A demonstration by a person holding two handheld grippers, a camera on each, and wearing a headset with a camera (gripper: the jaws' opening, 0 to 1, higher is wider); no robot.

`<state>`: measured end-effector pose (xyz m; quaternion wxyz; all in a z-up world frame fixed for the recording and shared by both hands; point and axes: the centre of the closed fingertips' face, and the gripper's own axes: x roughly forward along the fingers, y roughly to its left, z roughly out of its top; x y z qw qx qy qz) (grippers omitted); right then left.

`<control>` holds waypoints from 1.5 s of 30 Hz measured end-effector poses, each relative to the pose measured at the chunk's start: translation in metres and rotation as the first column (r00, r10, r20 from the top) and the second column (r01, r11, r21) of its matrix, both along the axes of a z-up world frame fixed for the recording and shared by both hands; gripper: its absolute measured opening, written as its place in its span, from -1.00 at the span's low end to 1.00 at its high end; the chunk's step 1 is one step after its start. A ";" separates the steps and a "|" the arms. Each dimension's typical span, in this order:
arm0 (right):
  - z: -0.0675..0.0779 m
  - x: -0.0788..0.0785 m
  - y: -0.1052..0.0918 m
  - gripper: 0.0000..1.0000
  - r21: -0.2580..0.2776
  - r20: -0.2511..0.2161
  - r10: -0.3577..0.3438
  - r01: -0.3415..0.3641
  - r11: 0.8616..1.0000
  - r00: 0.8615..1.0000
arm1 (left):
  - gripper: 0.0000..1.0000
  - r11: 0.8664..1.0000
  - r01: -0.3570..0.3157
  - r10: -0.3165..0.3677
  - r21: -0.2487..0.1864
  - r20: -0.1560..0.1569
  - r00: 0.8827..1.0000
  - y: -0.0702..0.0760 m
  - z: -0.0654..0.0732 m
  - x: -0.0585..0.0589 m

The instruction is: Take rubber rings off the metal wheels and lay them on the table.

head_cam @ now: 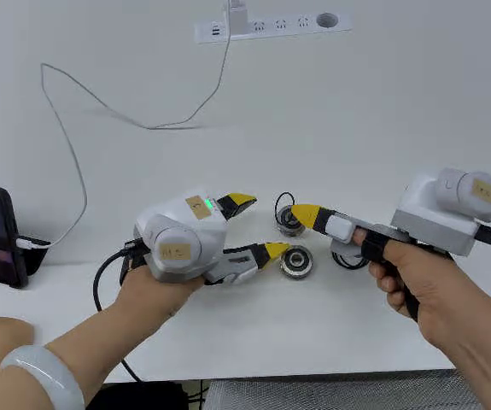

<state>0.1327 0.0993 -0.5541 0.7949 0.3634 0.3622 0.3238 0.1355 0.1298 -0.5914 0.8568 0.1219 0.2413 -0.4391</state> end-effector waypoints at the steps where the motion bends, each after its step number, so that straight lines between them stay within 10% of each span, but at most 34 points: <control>1: 0.001 -0.001 0.000 -0.97 0.002 0.000 0.000 0.000 1.000 1.000 | -0.02 1.000 -0.001 0.001 -0.001 0.000 1.000 0.000 0.000 0.000; 16: 0.010 -0.025 -0.030 -0.97 0.004 -0.006 -0.025 0.025 1.000 1.000 | 0.19 0.999 -0.017 0.017 -0.051 0.010 1.000 0.005 0.009 -0.006; 45: -0.033 -0.042 -0.086 -0.97 -0.077 -0.100 -0.117 0.109 0.991 0.988 | 0.32 0.995 -0.071 0.070 -0.070 -0.018 0.997 0.022 0.007 -0.025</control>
